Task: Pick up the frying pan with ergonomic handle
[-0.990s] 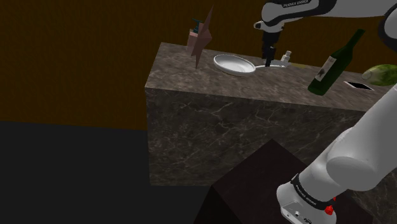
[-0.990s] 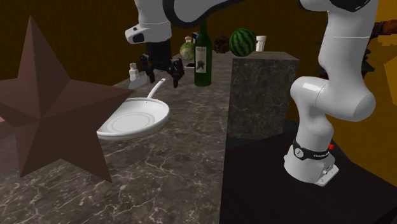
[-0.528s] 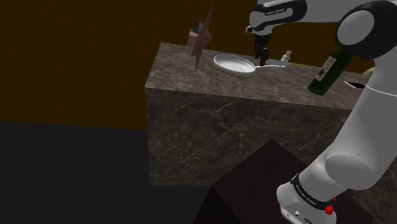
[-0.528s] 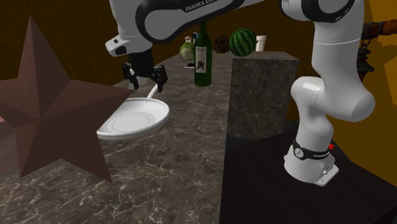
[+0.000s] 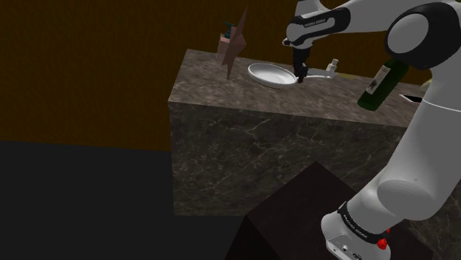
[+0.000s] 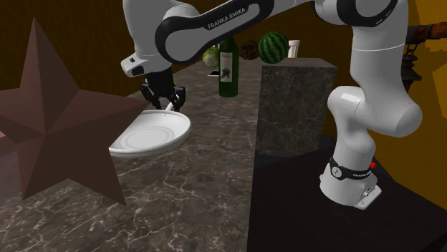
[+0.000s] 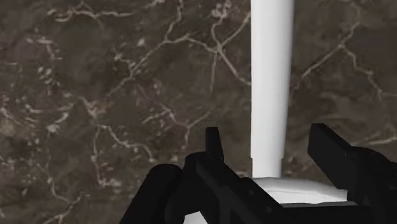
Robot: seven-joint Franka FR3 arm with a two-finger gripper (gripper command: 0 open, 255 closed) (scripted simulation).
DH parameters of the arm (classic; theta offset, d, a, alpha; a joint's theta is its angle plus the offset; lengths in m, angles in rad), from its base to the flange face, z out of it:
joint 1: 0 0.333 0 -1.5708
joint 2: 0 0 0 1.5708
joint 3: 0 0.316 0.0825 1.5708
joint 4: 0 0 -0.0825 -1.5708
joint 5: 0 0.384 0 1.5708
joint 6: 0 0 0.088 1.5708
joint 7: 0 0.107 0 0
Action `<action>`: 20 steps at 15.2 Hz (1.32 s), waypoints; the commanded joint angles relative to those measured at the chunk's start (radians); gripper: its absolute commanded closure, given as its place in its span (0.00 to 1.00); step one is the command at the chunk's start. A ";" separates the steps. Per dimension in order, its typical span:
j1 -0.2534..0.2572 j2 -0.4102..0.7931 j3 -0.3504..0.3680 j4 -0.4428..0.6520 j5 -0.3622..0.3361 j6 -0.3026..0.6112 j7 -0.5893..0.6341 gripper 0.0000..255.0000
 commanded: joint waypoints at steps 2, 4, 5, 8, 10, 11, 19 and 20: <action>0.000 0.000 0.000 -0.001 0.000 0.002 0.000 1.00; 0.000 0.000 0.000 -0.001 0.000 0.002 0.000 1.00; 0.000 0.000 0.000 -0.002 0.000 0.002 0.000 1.00; 0.000 0.000 0.000 -0.001 0.000 0.002 0.000 1.00; 0.001 -0.003 0.000 0.007 0.000 -0.010 -0.002 1.00; 0.001 -0.006 0.000 0.017 0.000 -0.022 -0.005 1.00; 0.002 -0.017 -0.002 0.108 0.002 -0.120 -0.030 1.00; 0.002 -0.018 -0.002 0.121 0.003 -0.133 -0.034 1.00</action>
